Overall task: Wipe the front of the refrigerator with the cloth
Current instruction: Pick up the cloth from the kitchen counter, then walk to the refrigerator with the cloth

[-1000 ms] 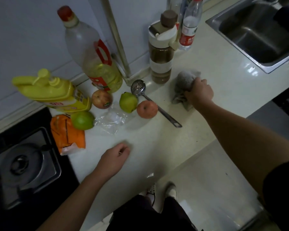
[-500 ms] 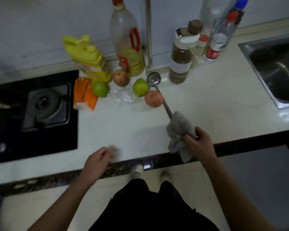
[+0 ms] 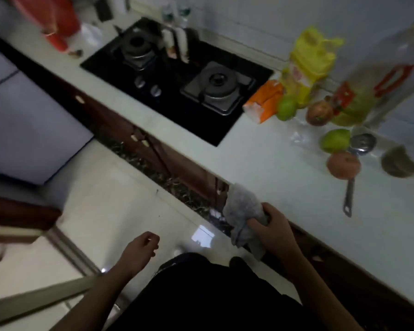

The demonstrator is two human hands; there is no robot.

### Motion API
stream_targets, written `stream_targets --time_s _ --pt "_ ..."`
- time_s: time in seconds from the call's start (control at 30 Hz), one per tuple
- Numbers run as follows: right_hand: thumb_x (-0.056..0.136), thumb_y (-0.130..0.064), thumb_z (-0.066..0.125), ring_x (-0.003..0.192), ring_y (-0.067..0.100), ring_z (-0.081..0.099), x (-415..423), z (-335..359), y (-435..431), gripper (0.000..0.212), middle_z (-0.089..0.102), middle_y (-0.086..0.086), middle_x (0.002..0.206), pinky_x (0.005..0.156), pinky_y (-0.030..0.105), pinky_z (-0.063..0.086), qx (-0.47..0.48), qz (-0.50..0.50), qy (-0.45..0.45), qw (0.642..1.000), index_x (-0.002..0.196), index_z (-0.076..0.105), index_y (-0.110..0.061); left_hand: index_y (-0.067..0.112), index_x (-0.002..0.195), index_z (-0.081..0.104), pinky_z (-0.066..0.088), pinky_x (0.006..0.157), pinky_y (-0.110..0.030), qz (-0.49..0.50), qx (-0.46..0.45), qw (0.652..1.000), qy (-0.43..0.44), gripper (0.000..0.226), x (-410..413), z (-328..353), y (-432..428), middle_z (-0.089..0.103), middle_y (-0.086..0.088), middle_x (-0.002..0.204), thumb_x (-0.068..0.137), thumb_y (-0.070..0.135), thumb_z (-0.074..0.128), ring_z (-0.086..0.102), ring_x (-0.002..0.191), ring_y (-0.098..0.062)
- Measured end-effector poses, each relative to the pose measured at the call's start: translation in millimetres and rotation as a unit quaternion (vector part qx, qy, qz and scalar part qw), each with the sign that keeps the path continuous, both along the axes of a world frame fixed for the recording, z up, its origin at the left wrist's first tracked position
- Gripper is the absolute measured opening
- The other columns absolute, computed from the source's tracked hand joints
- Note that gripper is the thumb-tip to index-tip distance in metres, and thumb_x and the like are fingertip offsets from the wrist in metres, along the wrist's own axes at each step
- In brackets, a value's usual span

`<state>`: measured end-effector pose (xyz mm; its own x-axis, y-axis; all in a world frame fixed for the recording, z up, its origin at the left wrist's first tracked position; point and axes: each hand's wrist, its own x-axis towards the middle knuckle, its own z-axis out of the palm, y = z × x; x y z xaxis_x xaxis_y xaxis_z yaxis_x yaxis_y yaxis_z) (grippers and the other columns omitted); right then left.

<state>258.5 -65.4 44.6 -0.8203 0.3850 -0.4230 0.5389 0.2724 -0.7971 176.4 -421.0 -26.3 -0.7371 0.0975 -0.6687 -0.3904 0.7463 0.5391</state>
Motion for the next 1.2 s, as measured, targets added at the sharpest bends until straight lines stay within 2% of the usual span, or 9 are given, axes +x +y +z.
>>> stream_targets --time_s 0.1,0.23,0.37,0.6,0.67,0.83,0.97,1.1,1.2 --pt "0.086 -0.016 0.074 0.089 0.026 0.068 -40.3 -2.3 -48.2 0.015 0.071 0.007 0.093 0.079 0.045 0.055 0.007 0.096 -0.025 0.995 0.098 0.065 -0.017 0.023 0.091 0.067 0.047 0.059 -0.03 0.1 0.008 0.995 -0.002 0.019 16.4 -11.0 -57.3 0.075 -0.002 0.086 0.103 0.025 0.053 0.072 0.071 -0.019" --pt "0.086 -0.024 0.075 0.088 0.008 0.065 -92.2 -2.9 -121.5 0.018 0.069 -0.01 0.092 0.077 0.033 0.052 0.016 0.211 -0.044 0.976 0.099 0.063 -0.029 0.011 0.088 0.068 0.052 0.066 -0.032 0.228 0.025 0.973 -0.023 0.021 39.1 -23.6 -136.4 0.073 -0.015 0.083 0.104 0.017 0.055 0.067 0.069 -0.026" --pt "0.087 -0.023 0.076 0.086 0.013 0.069 -138.0 -4.5 -193.7 0.012 0.073 -0.001 0.089 0.079 0.034 0.055 0.005 0.286 -0.051 0.957 0.096 0.069 -0.024 0.012 0.085 0.069 0.046 0.054 -0.028 0.312 0.003 0.95 -0.026 0.022 52.7 -32.8 -203.6 0.074 -0.008 0.078 0.102 0.021 0.058 0.07 0.065 -0.021" --pt "0.084 -0.017 0.077 0.083 0.003 0.069 -205.9 -6.2 -272.2 0.018 0.075 -0.006 0.089 0.07 0.019 0.049 0.015 0.354 -0.051 0.934 0.097 0.069 -0.028 0.015 0.086 0.07 0.043 0.06 -0.032 0.393 0.021 0.919 -0.023 0.024 23.8 -29.5 -267.5 0.073 -0.008 0.079 0.104 0.019 0.054 0.069 0.066 -0.024" --pt "0.084 -0.016 0.077 0.082 0.001 0.069 -230.0 -8.9 -285.4 0.019 0.075 -0.008 0.088 0.071 0.018 0.05 0.018 0.367 -0.06 0.928 0.096 0.07 -0.029 0.015 0.085 0.07 0.047 0.065 -0.035 0.419 0.037 0.907 -0.018 0.022 8.9 -28.8 -276.0 0.073 -0.01 0.081 0.101 0.024 0.059 0.068 0.069 -0.027" --pt "0.085 -0.016 0.077 0.088 0.008 0.07 -310.7 -19.7 -318.4 0.023 0.075 -0.007 0.094 0.083 0.034 0.057 0.024 0.393 -0.084 0.915 0.101 0.069 -0.029 0.015 0.084 0.071 0.054 0.092 -0.053 0.47 0.062 0.88 -0.023 0.033 -32.3 -29.3 -300.4 0.07 -0.017 0.091 0.083 0.045 0.058 0.064 0.088 -0.031" --pt "0.086 -0.019 0.077 0.092 0.01 0.07 -393.3 -23.7 -354.4 0.023 0.074 -0.011 0.096 0.087 0.037 0.057 0.014 0.429 -0.088 0.899 0.098 0.067 -0.035 0.026 0.082 0.07 0.049 0.074 -0.038 0.496 -0.001 0.868 -0.008 0.026 -65.9 -21.2 -316.8 0.075 -0.003 0.09 0.103 0.024 0.056 0.07 0.09 -0.028" --pt "0.086 -0.022 0.077 0.087 0.004 0.069 -477.6 -23.0 -403.9 0.027 0.073 -0.013 0.095 0.078 0.029 0.056 0.013 0.497 -0.066 0.865 0.111 0.069 -0.027 0.016 0.085 0.07 0.047 0.069 -0.036 0.566 -0.013 0.824 0.009 0.026 -105.8 -11.4 -332.3 0.076 -0.009 0.087 0.104 0.02 0.053 0.071 0.082 -0.03" --pt "0.085 -0.023 0.077 0.086 0.006 0.07 -532.8 -13.0 -447.4 0.02 0.074 -0.01 0.093 0.078 0.034 0.056 0.018 0.551 -0.034 0.834 0.101 0.069 -0.032 0.01 0.082 0.068 0.045 0.065 -0.035 0.595 -0.023 0.803 0.013 0.028 -132.3 -5.9 -344.9 0.075 -0.013 0.082 0.104 0.017 0.052 0.071 0.079 -0.031"
